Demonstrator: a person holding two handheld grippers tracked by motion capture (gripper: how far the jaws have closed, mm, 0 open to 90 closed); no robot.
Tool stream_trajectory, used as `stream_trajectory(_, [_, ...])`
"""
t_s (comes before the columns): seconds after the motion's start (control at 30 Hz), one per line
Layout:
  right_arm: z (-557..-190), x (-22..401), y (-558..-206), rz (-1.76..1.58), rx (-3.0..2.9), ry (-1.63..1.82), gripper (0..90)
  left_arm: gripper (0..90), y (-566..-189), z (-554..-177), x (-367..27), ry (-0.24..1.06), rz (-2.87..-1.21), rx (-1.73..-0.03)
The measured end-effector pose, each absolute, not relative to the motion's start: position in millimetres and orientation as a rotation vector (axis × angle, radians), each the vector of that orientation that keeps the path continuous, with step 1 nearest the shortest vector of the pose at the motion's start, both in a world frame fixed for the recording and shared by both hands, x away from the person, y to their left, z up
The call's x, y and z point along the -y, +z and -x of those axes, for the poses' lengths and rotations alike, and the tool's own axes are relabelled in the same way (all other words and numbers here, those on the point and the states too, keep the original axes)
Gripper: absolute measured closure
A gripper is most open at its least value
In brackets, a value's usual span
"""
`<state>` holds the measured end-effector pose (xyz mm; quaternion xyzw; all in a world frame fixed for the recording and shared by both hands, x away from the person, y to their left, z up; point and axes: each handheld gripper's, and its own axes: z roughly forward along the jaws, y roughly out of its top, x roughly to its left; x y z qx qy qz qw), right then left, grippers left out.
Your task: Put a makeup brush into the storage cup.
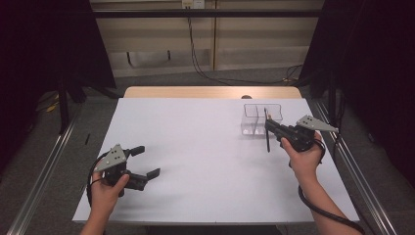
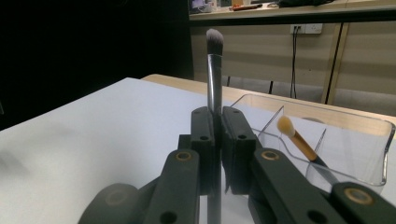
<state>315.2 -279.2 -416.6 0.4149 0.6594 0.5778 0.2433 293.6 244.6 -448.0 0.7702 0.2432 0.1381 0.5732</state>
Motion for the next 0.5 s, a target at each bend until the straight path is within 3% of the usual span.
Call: stream_trajectory(0.5, [-319.7,278.9,-407.0,-1.121,-1.697,1.625,84.4,0.7,-448.3,-293.6,-244.8,0.323,-1.809,-0.568])
